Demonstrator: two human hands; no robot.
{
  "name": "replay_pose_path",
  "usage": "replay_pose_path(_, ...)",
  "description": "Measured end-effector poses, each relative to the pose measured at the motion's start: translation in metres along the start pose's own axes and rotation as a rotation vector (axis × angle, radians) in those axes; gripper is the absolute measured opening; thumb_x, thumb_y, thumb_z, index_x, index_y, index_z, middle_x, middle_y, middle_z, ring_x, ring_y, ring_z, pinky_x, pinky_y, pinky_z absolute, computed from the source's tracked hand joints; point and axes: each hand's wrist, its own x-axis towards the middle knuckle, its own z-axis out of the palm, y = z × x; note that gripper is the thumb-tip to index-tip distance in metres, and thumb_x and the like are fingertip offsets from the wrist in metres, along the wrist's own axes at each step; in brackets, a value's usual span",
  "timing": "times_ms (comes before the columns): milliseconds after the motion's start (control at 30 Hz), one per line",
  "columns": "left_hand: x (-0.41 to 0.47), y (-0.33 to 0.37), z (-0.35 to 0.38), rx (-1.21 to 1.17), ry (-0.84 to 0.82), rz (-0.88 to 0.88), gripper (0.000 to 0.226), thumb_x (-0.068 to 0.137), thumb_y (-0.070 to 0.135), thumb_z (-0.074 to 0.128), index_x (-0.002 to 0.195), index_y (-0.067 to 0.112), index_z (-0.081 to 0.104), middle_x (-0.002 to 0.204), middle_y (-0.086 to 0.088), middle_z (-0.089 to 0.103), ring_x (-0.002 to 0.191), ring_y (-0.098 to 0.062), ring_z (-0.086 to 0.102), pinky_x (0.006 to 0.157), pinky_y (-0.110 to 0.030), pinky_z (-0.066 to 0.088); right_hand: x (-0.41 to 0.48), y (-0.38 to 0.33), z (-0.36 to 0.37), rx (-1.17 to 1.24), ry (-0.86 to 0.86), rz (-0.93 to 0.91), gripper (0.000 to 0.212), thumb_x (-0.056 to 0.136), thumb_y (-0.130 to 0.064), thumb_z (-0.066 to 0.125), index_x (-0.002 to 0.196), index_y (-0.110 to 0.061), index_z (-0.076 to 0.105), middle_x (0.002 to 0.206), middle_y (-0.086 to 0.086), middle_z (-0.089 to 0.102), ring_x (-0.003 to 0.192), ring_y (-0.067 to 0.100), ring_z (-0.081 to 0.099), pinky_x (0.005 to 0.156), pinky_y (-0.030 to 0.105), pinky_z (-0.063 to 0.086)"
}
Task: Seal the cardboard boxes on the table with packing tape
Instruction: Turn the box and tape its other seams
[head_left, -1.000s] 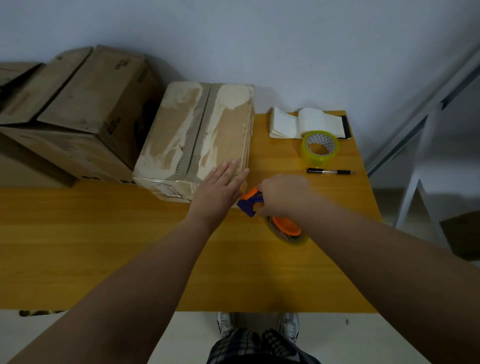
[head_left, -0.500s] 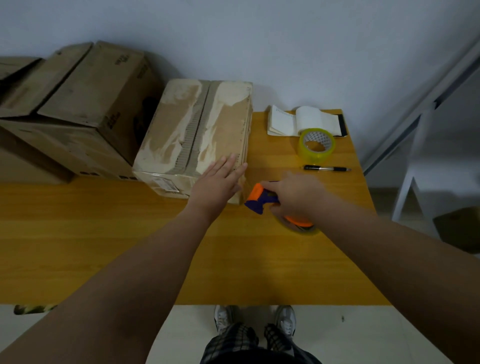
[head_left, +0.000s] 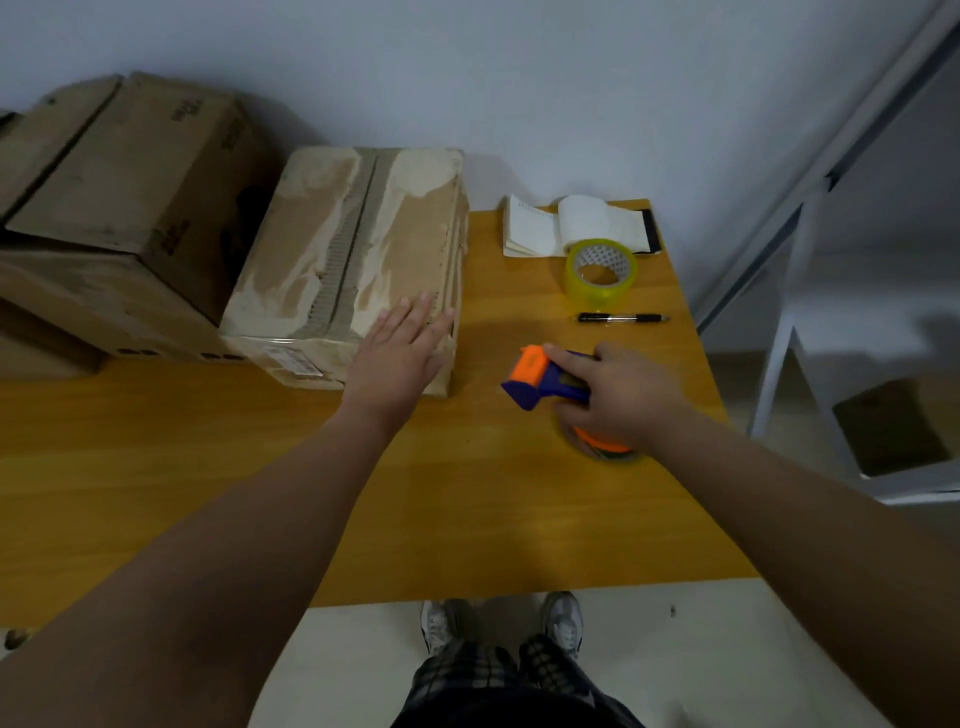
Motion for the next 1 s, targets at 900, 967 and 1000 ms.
replay_pose_path(900, -0.014, 0.003, -0.002, -0.085, 0.010, -0.027, 0.059, 0.098, 0.048, 0.033, 0.150, 0.025, 0.017, 0.159, 0.001, 0.008, 0.146, -0.015, 0.002, 0.117, -0.030, -0.001, 0.046, -0.069, 0.054, 1.175, 0.372, 0.405, 0.051, 0.096, -0.041, 0.052, 0.139, -0.017, 0.040, 0.116, 0.008, 0.058, 0.104, 0.021, 0.057, 0.091, 0.039, 0.048)
replay_pose_path(967, -0.015, 0.002, -0.002, -0.093, 0.013, -0.020, 0.059, 0.098, 0.048, 0.032, 0.150, 0.025, 0.017, 0.159, 0.000, 0.008, 0.146, -0.015, 0.002, 0.116, -0.029, -0.002, 0.052, -0.093, 0.035, 1.730, 0.064, 0.482, 0.048, 0.096, -0.048, 0.049, 0.136, -0.025, 0.038, 0.108, 0.009, 0.064, 0.094, 0.020, 0.065, 0.090, 0.039, 0.052)
replay_pose_path(1000, -0.015, 0.001, -0.002, -0.098, 0.011, -0.009, 0.059, 0.098, 0.048, 0.033, 0.150, 0.025, 0.017, 0.159, 0.000, 0.008, 0.146, -0.015, 0.002, 0.116, -0.029, -0.003, 0.054, -0.102, 0.028, 1.890, -0.036, 0.520, 0.043, 0.096, -0.047, 0.050, 0.132, -0.028, 0.039, 0.102, 0.009, 0.066, 0.089, 0.021, 0.067, 0.087, 0.040, 0.054)
